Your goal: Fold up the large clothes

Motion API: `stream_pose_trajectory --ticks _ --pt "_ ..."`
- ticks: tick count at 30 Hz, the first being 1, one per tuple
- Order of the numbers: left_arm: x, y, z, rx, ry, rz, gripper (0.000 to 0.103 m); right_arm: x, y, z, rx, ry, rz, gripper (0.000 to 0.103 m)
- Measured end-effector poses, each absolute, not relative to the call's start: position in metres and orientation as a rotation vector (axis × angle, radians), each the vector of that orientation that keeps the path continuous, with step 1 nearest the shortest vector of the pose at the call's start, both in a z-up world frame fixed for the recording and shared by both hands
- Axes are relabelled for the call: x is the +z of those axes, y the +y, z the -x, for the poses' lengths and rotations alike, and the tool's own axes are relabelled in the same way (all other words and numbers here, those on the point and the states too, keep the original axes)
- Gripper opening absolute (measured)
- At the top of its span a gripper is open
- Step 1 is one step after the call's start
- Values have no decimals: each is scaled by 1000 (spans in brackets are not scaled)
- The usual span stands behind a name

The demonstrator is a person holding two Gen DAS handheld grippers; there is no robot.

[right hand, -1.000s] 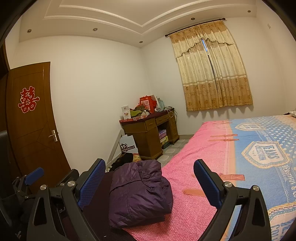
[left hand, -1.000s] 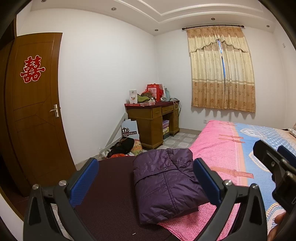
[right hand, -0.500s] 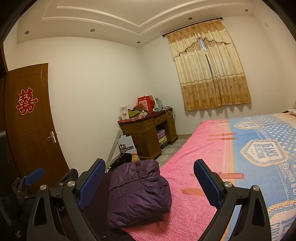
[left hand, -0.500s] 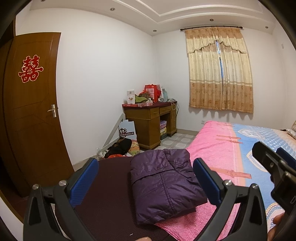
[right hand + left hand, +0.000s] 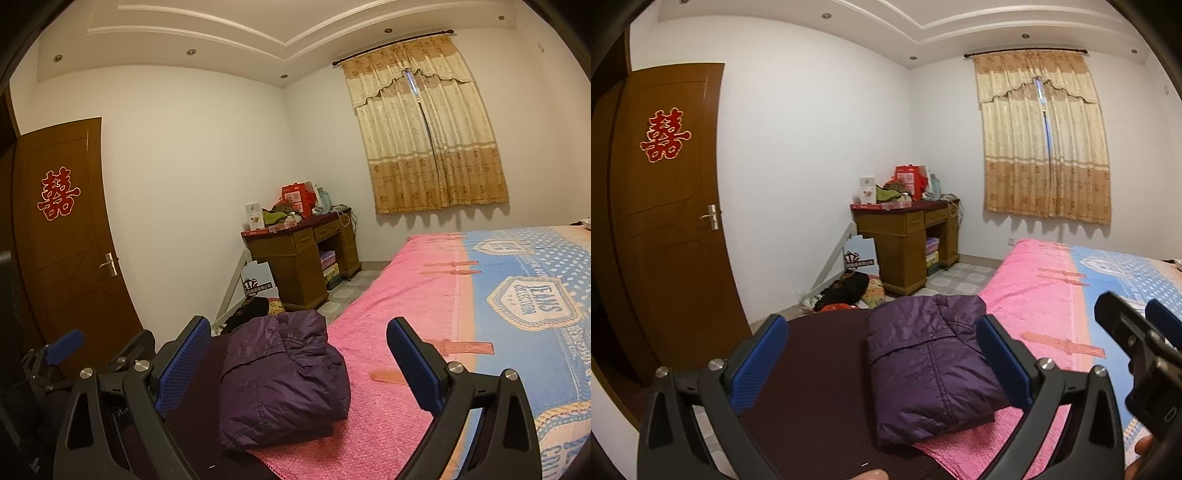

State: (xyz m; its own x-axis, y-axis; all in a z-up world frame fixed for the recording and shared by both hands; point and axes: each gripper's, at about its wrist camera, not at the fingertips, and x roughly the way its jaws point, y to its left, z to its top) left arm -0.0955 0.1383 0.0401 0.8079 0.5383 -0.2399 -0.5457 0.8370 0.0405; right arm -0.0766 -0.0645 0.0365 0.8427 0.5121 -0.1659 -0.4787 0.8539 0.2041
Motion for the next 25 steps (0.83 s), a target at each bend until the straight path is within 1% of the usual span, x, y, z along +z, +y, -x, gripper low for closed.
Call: stream_pose_trajectory --ticks 18,25 --pt "30 134 87 585 274 4 103 29 -63 72 516 249 -173 97" --pt "27 135 79 582 313 1 103 27 -64 71 517 252 -177 97"
